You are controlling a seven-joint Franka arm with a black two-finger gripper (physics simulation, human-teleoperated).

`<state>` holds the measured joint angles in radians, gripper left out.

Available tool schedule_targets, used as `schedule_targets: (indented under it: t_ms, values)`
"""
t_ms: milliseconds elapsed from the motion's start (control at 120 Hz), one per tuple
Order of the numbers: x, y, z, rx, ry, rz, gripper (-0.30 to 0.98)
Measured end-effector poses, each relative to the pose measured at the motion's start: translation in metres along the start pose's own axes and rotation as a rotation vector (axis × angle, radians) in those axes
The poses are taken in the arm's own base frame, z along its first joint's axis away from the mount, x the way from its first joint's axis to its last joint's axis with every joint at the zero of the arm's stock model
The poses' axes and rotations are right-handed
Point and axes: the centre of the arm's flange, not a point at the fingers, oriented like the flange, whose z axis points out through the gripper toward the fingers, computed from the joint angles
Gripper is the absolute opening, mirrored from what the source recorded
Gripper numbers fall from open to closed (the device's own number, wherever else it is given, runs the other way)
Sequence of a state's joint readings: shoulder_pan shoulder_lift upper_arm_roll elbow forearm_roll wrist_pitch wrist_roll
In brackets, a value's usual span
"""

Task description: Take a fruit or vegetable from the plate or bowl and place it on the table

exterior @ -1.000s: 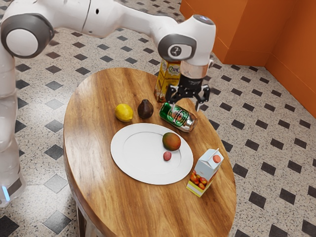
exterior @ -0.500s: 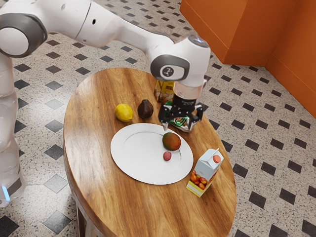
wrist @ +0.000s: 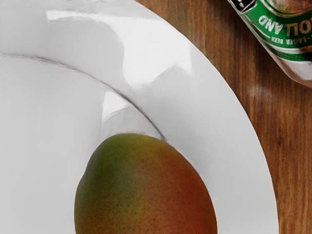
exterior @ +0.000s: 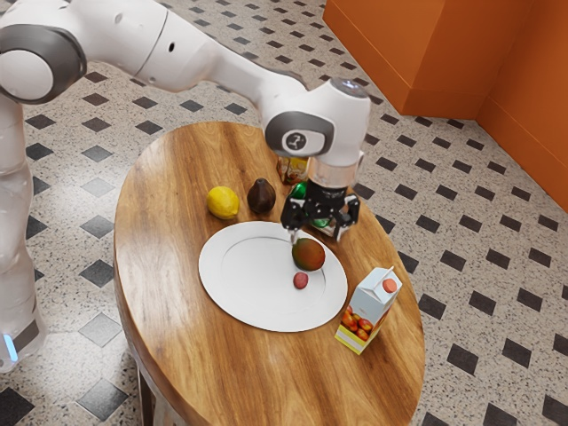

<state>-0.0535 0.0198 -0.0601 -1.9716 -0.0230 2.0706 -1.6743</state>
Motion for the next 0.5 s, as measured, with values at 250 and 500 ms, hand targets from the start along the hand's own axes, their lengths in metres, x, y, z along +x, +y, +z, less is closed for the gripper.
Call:
schedule_targets:
  t_ms: [250,500]
  values:
    - [0.026,0.000,0.017,0.013,0.003,-0.054,0.69]
    - [0.022,-0.001,0.026,0.010,0.002,-0.054,0.69]
